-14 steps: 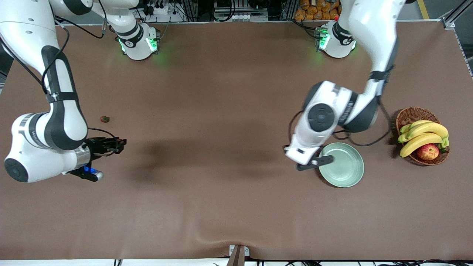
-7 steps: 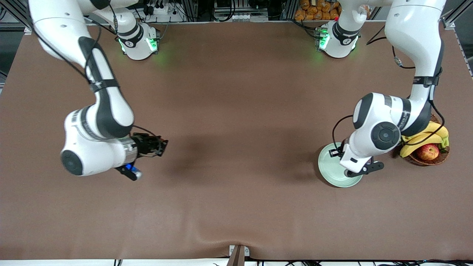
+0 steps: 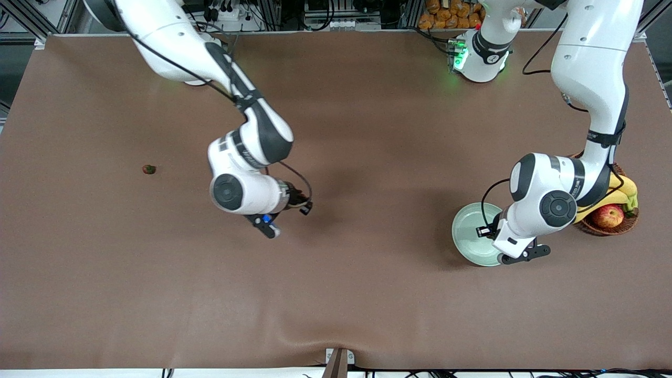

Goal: Collect all strawberries into plate
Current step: 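Carry the strawberry to the plate with the left gripper while the right gripper carries another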

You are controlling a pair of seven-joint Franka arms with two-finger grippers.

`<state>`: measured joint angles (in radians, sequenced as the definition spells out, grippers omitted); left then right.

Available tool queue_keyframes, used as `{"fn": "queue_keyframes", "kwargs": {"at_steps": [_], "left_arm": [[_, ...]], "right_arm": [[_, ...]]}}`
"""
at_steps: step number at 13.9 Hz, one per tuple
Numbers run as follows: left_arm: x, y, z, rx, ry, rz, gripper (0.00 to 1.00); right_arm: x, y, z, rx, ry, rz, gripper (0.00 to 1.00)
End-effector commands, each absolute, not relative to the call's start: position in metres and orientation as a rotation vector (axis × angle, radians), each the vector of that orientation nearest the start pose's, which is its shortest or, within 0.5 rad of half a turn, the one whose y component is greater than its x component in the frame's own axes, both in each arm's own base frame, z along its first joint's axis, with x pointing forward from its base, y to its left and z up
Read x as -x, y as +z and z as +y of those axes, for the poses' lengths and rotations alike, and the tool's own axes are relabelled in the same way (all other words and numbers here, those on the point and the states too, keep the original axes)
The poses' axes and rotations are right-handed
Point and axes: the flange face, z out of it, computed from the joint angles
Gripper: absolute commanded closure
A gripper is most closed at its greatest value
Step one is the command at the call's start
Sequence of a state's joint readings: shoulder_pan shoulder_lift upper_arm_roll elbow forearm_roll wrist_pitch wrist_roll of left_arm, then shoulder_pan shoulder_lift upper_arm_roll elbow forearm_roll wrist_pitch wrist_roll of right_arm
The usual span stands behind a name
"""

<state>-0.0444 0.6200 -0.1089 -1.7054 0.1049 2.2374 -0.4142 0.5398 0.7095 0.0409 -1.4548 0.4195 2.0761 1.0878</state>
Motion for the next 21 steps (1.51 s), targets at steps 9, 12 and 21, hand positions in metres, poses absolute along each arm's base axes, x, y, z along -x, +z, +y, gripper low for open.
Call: {"fn": "queue_keyframes", "kwargs": {"at_steps": [9,12,21], "left_arm": [[-0.661,0.256,-0.147,3.096,0.038,-0.294,0.0],[-0.65,0.262,-0.194,3.105,0.031,-0.35,0.0],[-0.634,0.264,-0.265,3.128,0.026,-0.43,0.0]], "right_arm": [[-0.525,0.193,0.505,2.563,0.403,1.216,1.0],[-0.522,0.186,0.507,2.567,0.402,1.218,0.81],[-0.574,0.247,0.444,2.56,0.5,1.296,0.0]]}}
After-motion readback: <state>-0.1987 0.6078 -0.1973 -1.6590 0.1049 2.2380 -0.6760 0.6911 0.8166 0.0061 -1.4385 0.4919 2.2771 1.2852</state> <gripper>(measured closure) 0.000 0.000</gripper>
